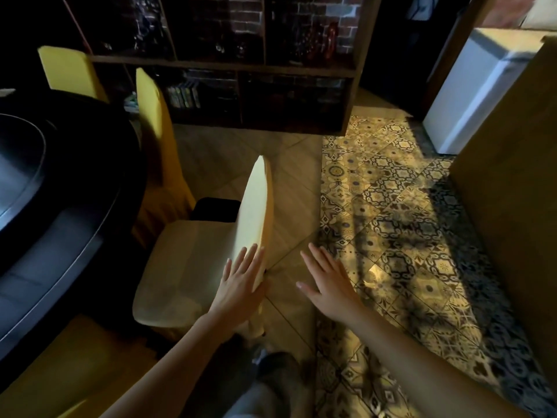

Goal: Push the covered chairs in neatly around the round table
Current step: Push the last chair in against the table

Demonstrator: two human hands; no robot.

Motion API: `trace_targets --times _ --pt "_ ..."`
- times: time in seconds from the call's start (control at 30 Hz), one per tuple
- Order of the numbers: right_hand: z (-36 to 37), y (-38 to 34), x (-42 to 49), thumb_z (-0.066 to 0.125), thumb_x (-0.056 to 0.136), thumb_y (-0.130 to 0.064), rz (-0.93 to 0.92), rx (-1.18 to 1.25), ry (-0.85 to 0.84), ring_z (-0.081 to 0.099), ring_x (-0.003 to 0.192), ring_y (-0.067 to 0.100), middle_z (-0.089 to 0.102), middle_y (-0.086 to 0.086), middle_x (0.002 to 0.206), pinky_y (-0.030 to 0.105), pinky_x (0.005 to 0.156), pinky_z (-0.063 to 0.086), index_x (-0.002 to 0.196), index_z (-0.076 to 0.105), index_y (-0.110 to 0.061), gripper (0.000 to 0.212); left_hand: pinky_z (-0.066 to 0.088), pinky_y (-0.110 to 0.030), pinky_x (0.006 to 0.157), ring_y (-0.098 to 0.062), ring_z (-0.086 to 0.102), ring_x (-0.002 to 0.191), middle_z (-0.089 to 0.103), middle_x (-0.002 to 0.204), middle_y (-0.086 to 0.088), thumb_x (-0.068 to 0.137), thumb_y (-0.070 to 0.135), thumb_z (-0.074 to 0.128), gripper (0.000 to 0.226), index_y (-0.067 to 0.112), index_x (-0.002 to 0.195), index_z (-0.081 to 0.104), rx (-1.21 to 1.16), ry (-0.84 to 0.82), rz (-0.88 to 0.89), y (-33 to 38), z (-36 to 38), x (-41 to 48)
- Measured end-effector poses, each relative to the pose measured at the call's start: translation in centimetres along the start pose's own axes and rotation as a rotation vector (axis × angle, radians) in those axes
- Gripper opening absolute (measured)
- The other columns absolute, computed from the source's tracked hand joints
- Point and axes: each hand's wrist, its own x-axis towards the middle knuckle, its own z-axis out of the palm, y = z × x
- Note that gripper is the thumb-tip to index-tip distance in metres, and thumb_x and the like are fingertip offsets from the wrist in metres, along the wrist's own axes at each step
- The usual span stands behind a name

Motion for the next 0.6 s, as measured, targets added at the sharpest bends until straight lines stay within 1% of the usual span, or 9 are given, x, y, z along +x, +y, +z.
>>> trace_targets --times 0.1,0.27,0.37,0.47,0.6 --pt "-1.1 1.3 4.1 0.03 0.092 -0.059 -0.001 -0.011 -0.008 -0.015 0.144 0.013 -0.012 -0.01 0.158 0.051 0.117 0.005 0.15 0.002 -0.031 0.07 -0.015 -0.04 0.114 -0.013 -0.022 0.141 -0.019 0.151 0.012 0.094 0.054 0.024 0.062 0.036 0.144 -0.009 -0.041 0.019 -0.021 -0.7 -0.9 4.9" --pt "-3.9 3.5 11.4 0.033 0.092 -0.059 0.0 -0.041 -0.04 -0.011 0.145 0.014 -0.011 -0.011 0.158 0.05 0.117 0.006 0.15 0.006 -0.031 0.069 -0.014 -0.04 0.113 -0.013 -0.021 0.14 -0.017 0.152 0.011 0.091 0.057 0.02 0.066 0.034 0.146 -0.007 -0.049 0.048 -0.074 -1.3 -2.0 14.0" --pt "-6.0 4.6 16.2 0.035 0.093 -0.056 0.003 -0.063 -0.033 -0.01 0.145 0.015 -0.01 -0.009 0.159 0.049 0.118 0.006 0.15 0.007 -0.029 0.069 -0.015 -0.037 0.112 -0.01 -0.023 0.138 -0.016 0.154 0.01 0.094 0.055 0.024 0.064 0.035 0.146 -0.008 -0.068 0.061 -0.063 -1.6 -2.2 18.7" --pt "-6.9 4.9 20.0 0.036 0.094 -0.053 -0.019 -0.083 -0.067 -0.011 0.145 0.016 -0.01 -0.008 0.159 0.049 0.118 0.005 0.15 0.005 -0.03 0.069 -0.016 -0.036 0.11 -0.009 -0.025 0.136 -0.018 0.151 0.012 0.096 0.053 0.025 0.064 0.034 0.146 -0.009 -0.074 0.056 -0.084 -2.0 -2.4 21.5" --pt "-6.6 4.6 23.7 0.035 0.094 -0.054 -0.097 -0.041 -0.093 -0.013 0.144 0.013 -0.011 -0.011 0.158 0.048 0.118 0.003 0.149 0.003 -0.034 0.066 -0.014 -0.041 0.114 -0.012 -0.023 0.139 -0.017 0.154 0.01 0.093 0.058 0.019 0.064 0.035 0.147 -0.008 -0.051 0.031 -0.157 -3.2 -2.6 22.8"
